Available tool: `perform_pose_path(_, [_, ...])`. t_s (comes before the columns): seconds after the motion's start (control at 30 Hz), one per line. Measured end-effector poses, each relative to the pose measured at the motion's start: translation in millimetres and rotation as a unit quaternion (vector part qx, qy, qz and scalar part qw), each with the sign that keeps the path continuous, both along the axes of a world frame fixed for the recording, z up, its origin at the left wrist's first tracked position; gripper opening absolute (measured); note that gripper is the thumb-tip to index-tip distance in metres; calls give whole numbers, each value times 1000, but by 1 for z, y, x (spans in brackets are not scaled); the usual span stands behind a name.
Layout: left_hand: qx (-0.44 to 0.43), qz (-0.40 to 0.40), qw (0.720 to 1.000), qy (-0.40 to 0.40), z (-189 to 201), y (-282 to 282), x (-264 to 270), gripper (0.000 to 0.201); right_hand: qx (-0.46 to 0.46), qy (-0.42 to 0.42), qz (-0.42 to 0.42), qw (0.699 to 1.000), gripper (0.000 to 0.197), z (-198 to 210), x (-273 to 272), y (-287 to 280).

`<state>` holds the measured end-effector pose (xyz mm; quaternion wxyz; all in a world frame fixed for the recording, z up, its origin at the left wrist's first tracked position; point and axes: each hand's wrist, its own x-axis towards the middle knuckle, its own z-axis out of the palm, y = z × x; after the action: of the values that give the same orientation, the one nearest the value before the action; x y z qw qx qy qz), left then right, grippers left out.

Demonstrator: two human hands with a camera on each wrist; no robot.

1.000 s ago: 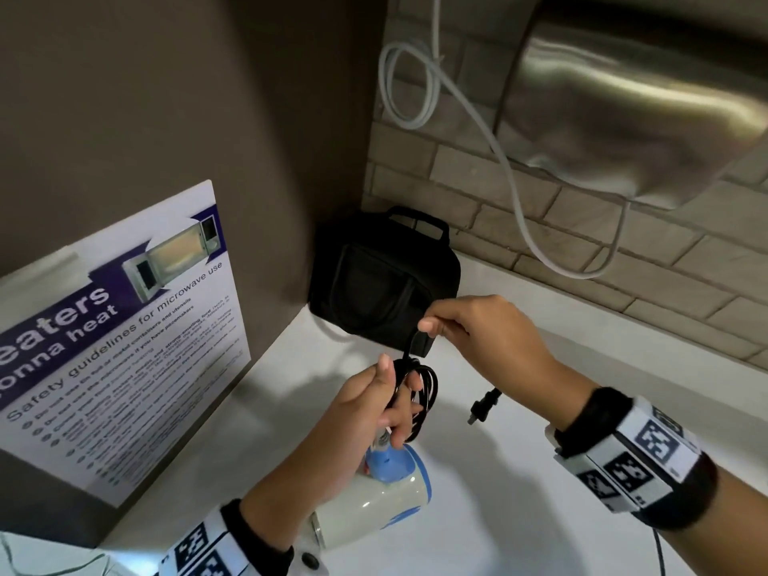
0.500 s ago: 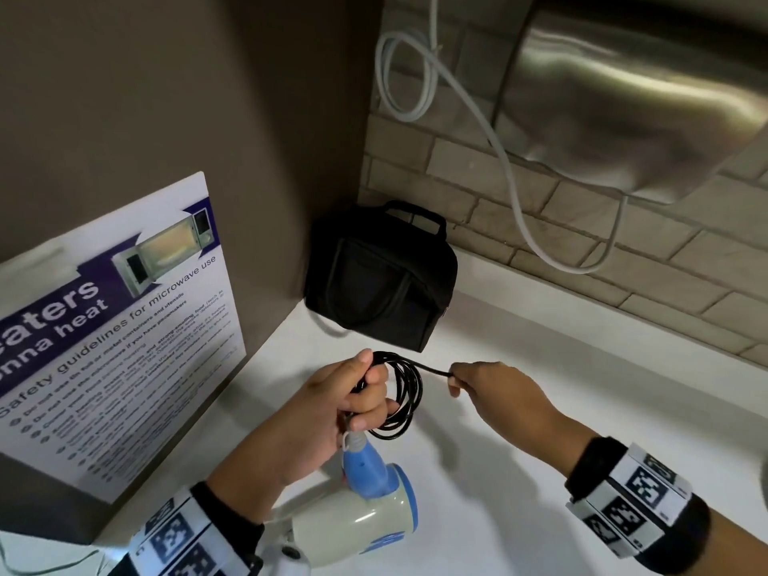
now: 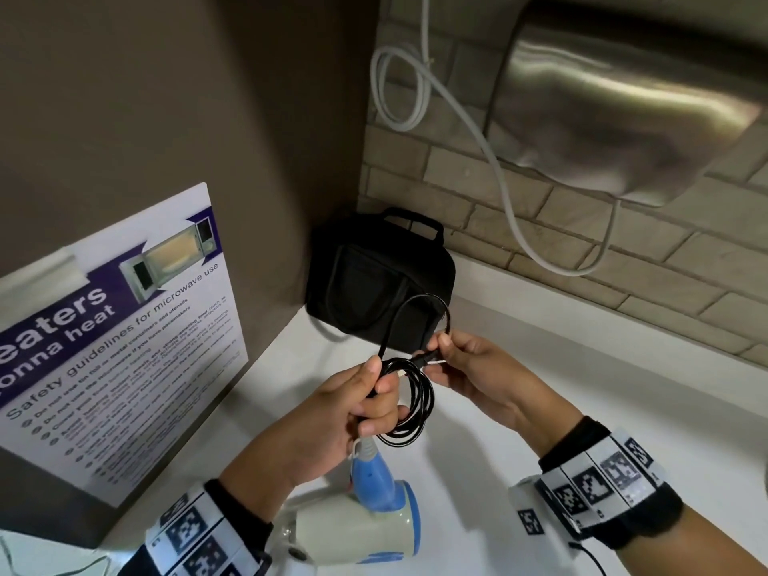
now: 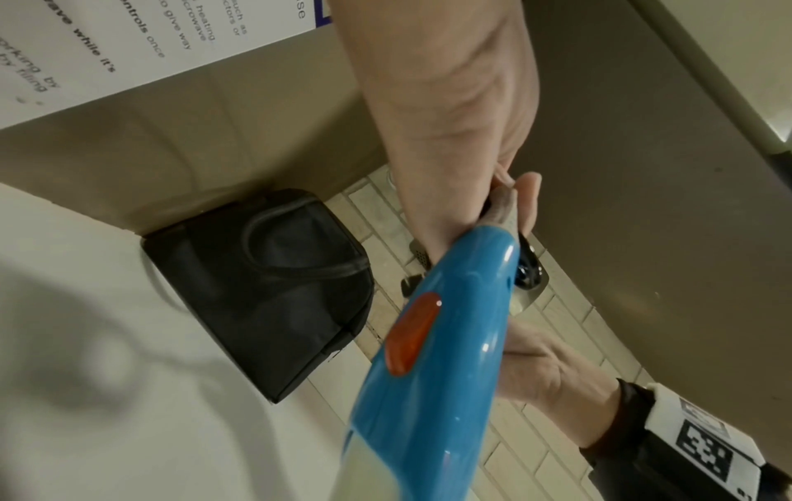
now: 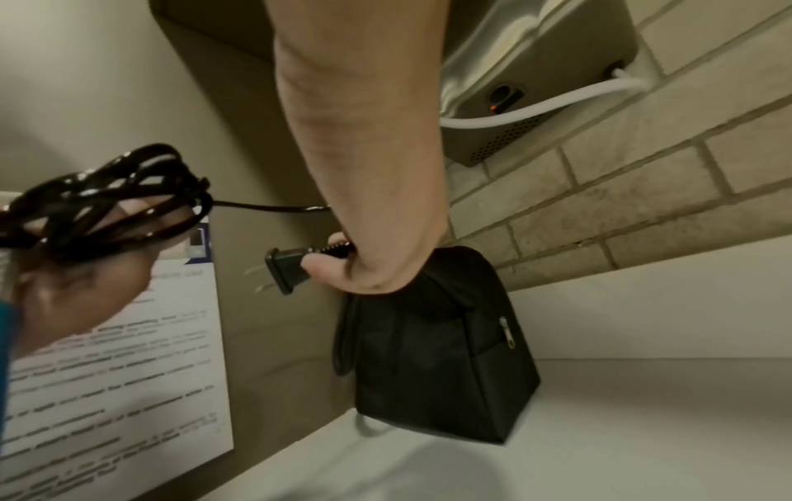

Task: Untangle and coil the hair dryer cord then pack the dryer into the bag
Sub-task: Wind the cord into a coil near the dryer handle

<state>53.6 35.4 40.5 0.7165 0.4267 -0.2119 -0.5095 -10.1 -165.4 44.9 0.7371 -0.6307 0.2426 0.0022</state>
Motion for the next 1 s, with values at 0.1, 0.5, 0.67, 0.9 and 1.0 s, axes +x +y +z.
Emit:
perform_pose_path(0.1, [-1,-3,1000,6,-1,1,-1,30,44,-8,29,999,23,1,3,7])
perform_pose_path(0.5, [30,27,999,-31,2,2,2,33,126,-19,54,990,26,7,-2,15])
perform_pose_path(0.67, [118,32,979,-163,2,3,-5,34,97,-16,0,995,22,1,0,22])
perform_pose_path(0.9, [161,85,976,-122,1,-1,-8,36,89,-5,-35,995,29,-7,-4,29])
perform_pose_path(1.0, [161,92,977,-103,-2,-3,-9,36,59,-15,-71,996,29,-11,-6,36])
